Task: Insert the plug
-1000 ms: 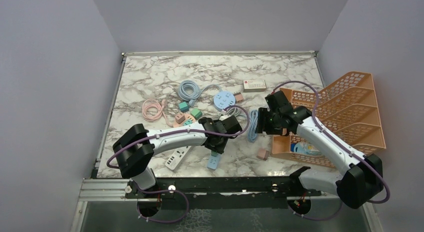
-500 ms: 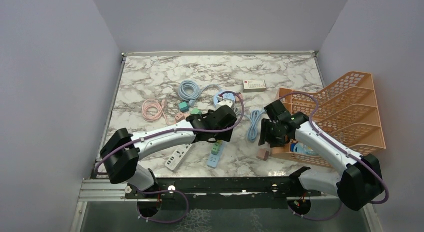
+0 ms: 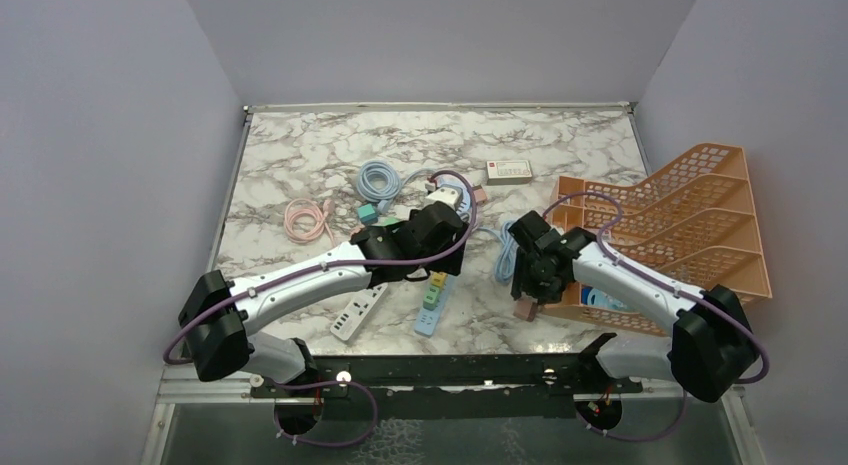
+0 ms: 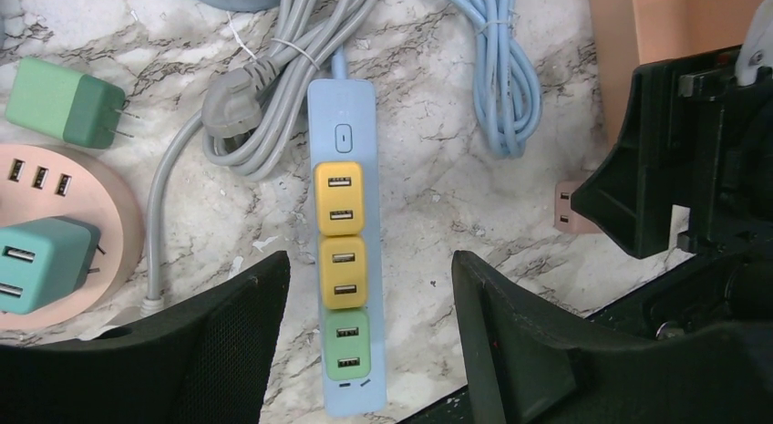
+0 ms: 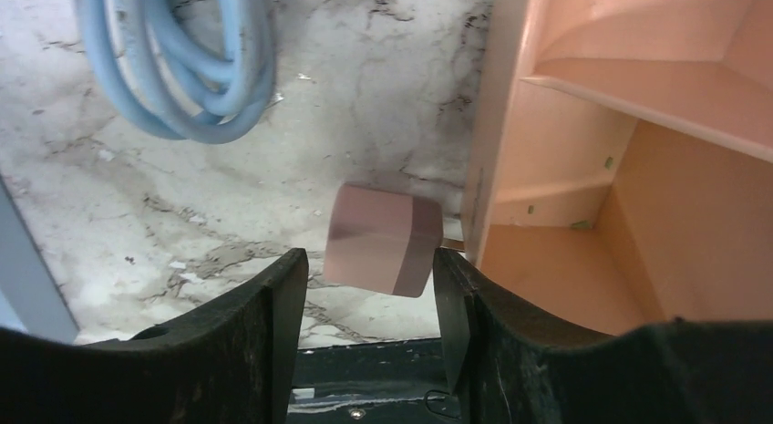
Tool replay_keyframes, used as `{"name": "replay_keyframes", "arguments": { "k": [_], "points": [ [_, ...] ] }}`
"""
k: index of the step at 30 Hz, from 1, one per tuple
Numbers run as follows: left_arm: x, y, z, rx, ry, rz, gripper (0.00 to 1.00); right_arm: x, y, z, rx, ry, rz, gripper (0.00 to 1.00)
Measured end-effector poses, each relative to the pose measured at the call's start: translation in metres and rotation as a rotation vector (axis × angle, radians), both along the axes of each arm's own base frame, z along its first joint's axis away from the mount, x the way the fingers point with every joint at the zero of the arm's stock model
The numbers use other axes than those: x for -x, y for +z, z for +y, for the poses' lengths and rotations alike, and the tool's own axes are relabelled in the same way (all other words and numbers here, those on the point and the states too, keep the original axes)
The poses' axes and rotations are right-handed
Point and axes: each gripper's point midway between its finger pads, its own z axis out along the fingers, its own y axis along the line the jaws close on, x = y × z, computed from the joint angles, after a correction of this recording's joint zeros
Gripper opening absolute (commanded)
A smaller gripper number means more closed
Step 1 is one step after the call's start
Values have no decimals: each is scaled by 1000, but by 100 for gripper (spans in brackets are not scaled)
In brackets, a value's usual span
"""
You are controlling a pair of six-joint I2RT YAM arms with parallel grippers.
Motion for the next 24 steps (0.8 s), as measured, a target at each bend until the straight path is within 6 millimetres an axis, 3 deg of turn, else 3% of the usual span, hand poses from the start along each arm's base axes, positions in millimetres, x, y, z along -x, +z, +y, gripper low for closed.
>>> {"name": "replay_keyframes", "arguments": {
  "k": [11, 13, 18, 24],
  "points": [
    [-7, 11, 7, 24, 22, -19, 68, 5, -19, 0, 36, -54, 18, 66],
    [-9, 11, 8, 23, 25, -20, 69, 6, -23, 0, 43, -53, 29, 62],
    [-10, 11, 10, 21, 28, -21, 69, 7, -29, 0, 52, -42, 43, 42],
    [-11, 11, 10, 29, 28, -9, 70, -3, -20, 11, -15, -17, -16, 36]
  ]
}}
